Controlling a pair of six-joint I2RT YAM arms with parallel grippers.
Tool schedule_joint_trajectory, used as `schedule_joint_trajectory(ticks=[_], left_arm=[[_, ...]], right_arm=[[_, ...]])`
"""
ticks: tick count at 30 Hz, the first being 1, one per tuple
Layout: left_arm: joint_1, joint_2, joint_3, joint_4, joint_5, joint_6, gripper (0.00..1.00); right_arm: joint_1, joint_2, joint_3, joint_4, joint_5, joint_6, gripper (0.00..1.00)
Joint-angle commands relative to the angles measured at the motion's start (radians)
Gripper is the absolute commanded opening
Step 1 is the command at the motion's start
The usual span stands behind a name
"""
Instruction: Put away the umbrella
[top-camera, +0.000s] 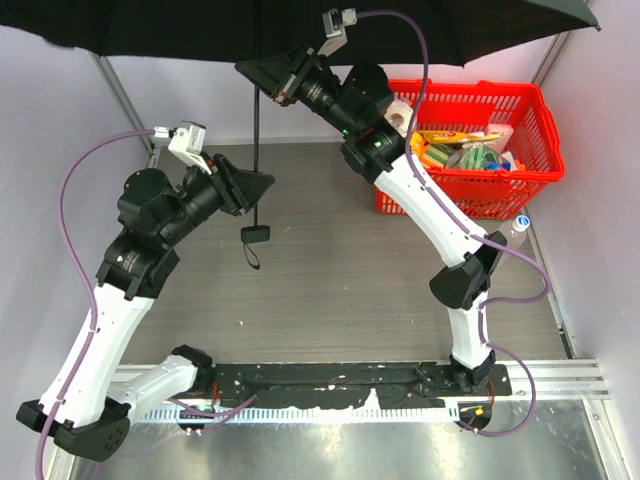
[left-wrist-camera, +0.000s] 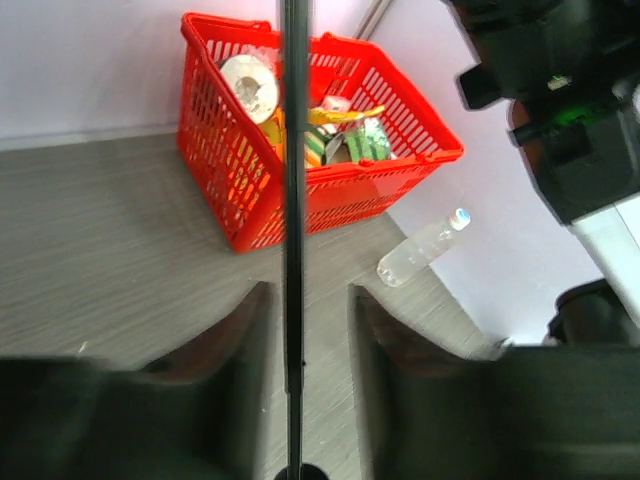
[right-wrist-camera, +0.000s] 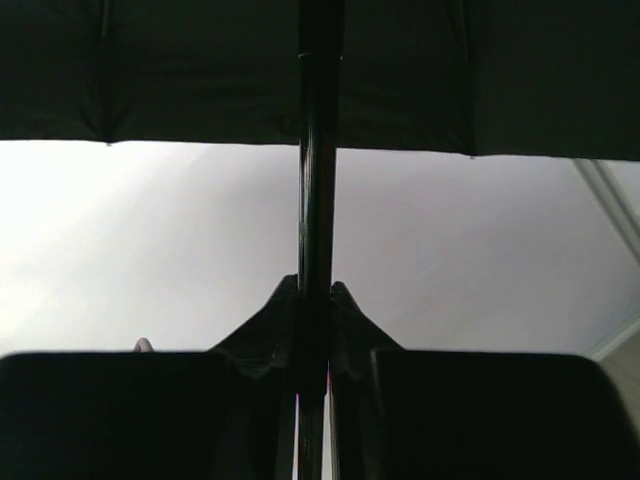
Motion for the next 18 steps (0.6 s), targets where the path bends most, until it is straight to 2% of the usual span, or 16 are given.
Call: schedule_joint_trajectory(ticks=[1, 2, 5, 6, 7, 8, 9, 11, 12, 14, 18], left_arm=[[0.003, -0.042, 0.030, 0.063, 0.043, -0.049, 0.62], [0.003, -0.039, 0.027, 0.086, 0.089, -0.079, 0.73], [0.004, 0.005, 0.044, 0.154, 0.244, -0.165, 0.80], [0.004, 0.031, 0.058, 0.163, 0.290, -0.191, 0.80], [0.004, 0.055, 0.076, 0.165, 0.322, -0.211, 0.74], [0.012, 0.087, 0.096, 0.153, 0.344, -0.245, 0.76], [0.023, 0.107, 0.093, 0.187, 0.381, -0.292, 0.72], [0.040, 0.128, 0.087, 0.269, 0.450, -0.365, 0.58], [0.044, 0.133, 0.085, 0.286, 0.456, -0.377, 0.56], [0.043, 0.136, 0.090, 0.297, 0.441, -0.373, 0.42], [0.044, 0.121, 0.108, 0.234, 0.349, -0.301, 0.00]], right_arm=[[0.007, 0.013, 0.012, 0.287, -0.134, 0.072, 0.01], [0.009, 0.010, -0.014, 0.329, -0.145, 0.104, 0.01], [0.011, 0.005, -0.081, 0.494, -0.189, 0.202, 0.01], [0.011, 0.008, -0.095, 0.528, -0.197, 0.259, 0.01], [0.011, 0.013, -0.107, 0.631, -0.221, 0.291, 0.01], [0.011, 0.024, -0.107, 0.724, -0.232, 0.367, 0.01], [0.012, 0.036, -0.104, 0.759, -0.246, 0.438, 0.01], [0.012, 0.033, -0.126, 0.800, -0.254, 0.498, 0.01], [0.015, 0.027, -0.139, 0.822, -0.260, 0.509, 0.01], [0.021, 0.005, -0.185, 0.845, -0.271, 0.531, 0.01], [0.023, -0.059, -0.304, 0.853, -0.265, 0.514, 0.01]])
